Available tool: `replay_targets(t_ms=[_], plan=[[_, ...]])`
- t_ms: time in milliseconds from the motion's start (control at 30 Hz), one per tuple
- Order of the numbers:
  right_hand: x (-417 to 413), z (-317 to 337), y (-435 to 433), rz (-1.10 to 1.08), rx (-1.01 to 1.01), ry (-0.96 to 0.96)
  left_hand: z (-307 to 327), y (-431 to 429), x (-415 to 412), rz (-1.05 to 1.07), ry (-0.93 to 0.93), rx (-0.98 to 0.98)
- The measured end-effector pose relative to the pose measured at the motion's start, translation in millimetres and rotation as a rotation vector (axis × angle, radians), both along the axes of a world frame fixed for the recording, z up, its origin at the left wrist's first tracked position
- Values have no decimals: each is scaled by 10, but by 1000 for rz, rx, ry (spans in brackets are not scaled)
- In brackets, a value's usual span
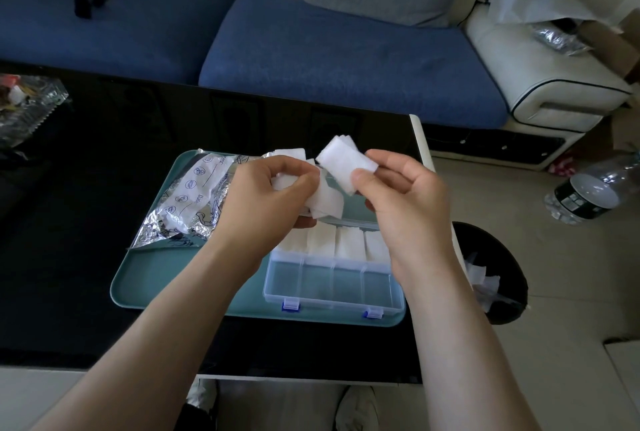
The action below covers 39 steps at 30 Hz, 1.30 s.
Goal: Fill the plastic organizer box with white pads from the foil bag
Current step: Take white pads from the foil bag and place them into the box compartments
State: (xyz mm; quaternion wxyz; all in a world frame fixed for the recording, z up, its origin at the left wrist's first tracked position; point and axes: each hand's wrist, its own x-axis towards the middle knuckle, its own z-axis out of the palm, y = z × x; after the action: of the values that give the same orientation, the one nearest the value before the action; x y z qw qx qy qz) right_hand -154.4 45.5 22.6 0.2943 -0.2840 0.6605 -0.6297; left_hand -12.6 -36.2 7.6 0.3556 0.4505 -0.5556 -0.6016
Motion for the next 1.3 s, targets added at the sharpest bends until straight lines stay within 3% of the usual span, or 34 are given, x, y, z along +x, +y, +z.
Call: replay_targets(t_ms=[133,400,633,867,1100,1300], plan=[[-63,-10,-17,-99,13,-87,-33,-34,-7,4,25,49],[-3,-25,-17,182,150,0,-87,-58,-16,-120,91,21],[-20,-126,-34,116,178,167,-63,-46,-32,-129,121,70],[-38,-153,-40,31,130,121,-71,-50,-19,-71,97,22],[-198,-247,-45,-30,109,132,-145,-106,61,102,-314,-291],[-307,-474,13,152,356,455,-260,-43,129,-166,-663,-541]])
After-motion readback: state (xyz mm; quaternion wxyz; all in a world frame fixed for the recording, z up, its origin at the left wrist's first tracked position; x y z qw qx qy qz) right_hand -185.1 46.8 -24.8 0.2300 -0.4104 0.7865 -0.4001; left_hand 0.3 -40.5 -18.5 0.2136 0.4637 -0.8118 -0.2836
